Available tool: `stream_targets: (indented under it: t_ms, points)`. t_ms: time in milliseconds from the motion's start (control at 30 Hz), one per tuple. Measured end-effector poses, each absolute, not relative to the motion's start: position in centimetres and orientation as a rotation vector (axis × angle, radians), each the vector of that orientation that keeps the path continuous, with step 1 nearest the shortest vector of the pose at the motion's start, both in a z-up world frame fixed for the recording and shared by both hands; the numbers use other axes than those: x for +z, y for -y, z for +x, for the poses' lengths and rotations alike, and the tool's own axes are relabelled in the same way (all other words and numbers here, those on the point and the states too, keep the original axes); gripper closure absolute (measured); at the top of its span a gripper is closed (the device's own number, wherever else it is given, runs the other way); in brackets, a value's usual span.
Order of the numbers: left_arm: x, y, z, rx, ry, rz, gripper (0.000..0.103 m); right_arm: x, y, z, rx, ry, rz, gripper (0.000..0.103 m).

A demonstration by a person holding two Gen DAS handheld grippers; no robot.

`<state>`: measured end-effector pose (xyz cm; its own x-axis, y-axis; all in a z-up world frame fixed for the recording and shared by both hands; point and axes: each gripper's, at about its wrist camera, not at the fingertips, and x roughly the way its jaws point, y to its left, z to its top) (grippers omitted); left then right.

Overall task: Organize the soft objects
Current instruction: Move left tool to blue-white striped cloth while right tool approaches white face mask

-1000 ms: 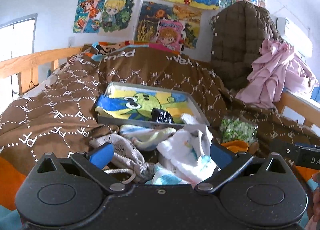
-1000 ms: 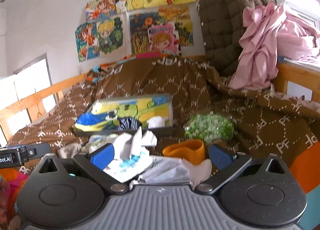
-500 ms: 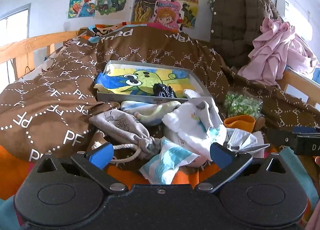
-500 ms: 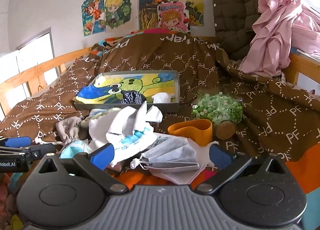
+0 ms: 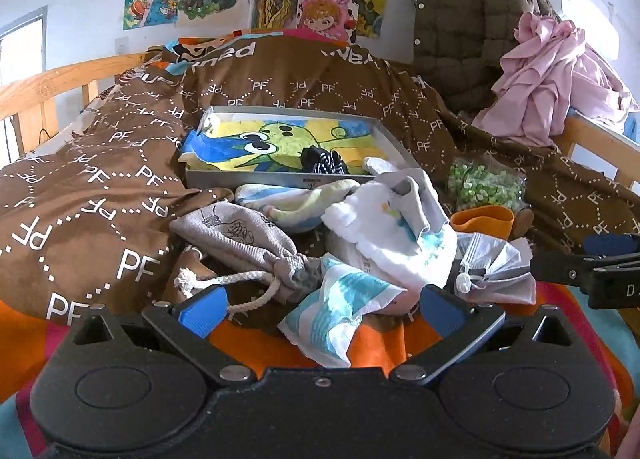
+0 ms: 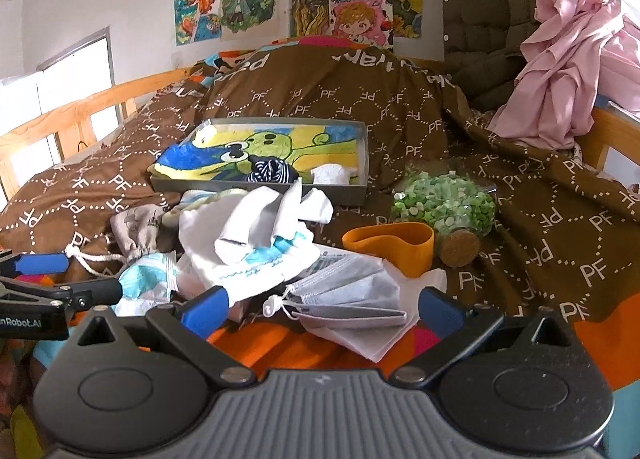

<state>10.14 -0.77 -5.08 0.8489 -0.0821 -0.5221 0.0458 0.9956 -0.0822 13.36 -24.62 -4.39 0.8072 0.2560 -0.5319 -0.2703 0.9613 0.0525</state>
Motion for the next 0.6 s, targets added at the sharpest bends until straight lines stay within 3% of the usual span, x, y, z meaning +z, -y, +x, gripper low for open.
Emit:
stream_targets:
  t_ms: [600]
  points:
    - [-7.4, 0.0, 12.0, -0.098, -0.617, -0.074, 0.001, -5.6, 23.1, 14.2, 0.332, -0.630, -0.093, 0.000]
